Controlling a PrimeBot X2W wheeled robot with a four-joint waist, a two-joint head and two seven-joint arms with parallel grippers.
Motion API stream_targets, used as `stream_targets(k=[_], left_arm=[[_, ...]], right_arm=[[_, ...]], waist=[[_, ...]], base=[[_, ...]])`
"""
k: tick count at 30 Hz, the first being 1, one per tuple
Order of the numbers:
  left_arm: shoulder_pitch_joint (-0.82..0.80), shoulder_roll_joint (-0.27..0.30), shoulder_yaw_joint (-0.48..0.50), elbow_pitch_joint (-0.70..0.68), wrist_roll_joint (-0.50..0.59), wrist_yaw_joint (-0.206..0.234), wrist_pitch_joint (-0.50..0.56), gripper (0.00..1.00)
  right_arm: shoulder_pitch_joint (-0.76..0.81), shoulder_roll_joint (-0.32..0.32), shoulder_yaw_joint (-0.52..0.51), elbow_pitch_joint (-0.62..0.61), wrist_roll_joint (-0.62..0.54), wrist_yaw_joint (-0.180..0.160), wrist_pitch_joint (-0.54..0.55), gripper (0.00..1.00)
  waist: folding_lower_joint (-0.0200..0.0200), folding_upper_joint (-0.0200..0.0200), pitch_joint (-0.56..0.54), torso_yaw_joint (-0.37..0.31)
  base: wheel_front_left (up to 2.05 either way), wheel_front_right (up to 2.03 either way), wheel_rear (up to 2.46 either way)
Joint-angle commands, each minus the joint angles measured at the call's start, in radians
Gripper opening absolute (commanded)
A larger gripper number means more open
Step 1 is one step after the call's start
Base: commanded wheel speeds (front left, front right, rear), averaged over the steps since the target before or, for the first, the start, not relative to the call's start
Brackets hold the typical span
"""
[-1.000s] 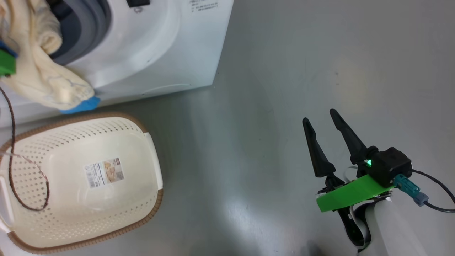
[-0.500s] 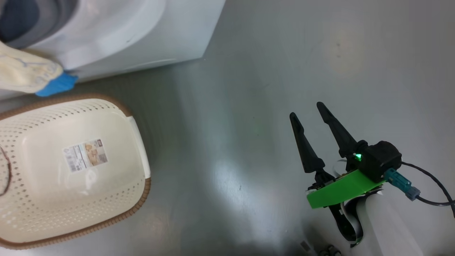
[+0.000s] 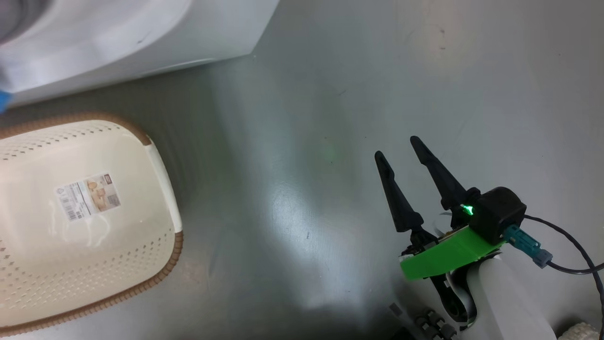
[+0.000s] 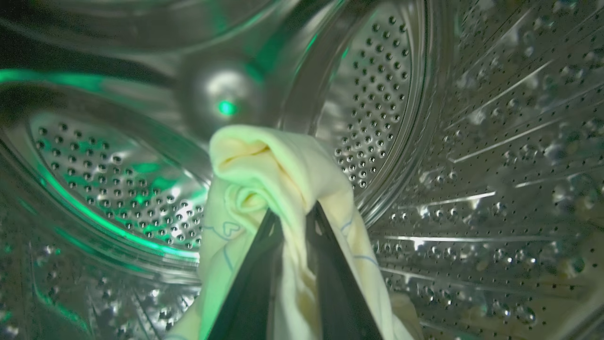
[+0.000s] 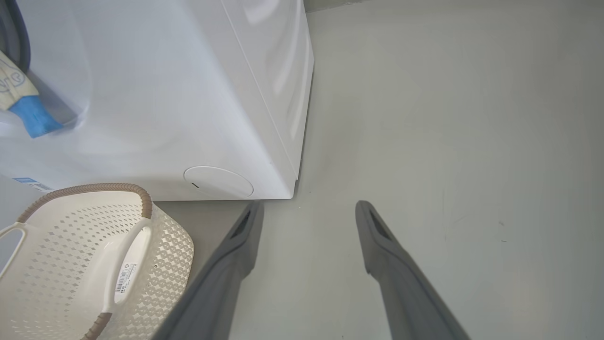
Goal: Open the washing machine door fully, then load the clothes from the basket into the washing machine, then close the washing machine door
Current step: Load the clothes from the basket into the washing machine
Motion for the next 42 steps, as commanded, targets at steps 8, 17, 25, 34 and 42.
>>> stream_targets(k=[8, 17, 25, 34, 42], left_arm=[[0.092, 0.004, 0.156, -0.147, 0.119, 0.006, -0.008, 0.00], [0.116, -0.054, 0.184, -0.021, 0.105, -0.018, -0.008, 1.00], [0.154, -0.082, 0.180, -0.031, 0.099, -0.023, -0.008, 1.00], [0.244, -0.114, 0.202, -0.105, 0.087, -0.024, -0.008, 1.00], [0.382, -0.133, 0.247, -0.253, 0.117, -0.024, -0.008, 1.00]], right_arm=[[0.012, 0.003, 0.031, -0.009, 0.018, 0.003, -0.005, 1.00], [0.002, 0.003, 0.013, 0.005, 0.018, 0.003, -0.005, 1.00], [-0.005, 0.003, -0.005, 0.012, 0.012, 0.003, -0.005, 1.00], [-0.005, 0.003, -0.018, 0.025, 0.007, 0.003, -0.005, 1.00], [-0.001, 0.003, -0.030, 0.033, 0.005, 0.003, -0.005, 1.00]], waist=[[0.0000, -0.0001, 0.000, -0.010], [0.0000, -0.0001, -0.035, 0.016], [0.0000, -0.0001, -0.064, 0.052], [0.0000, -0.0001, -0.099, 0.078], [0.0000, -0.0001, -0.128, 0.095]], base=[[0.00, 0.00, 0.00], [0.00, 0.00, 0.00], [0.00, 0.00, 0.00], [0.00, 0.00, 0.00], [0.00, 0.00, 0.00]])
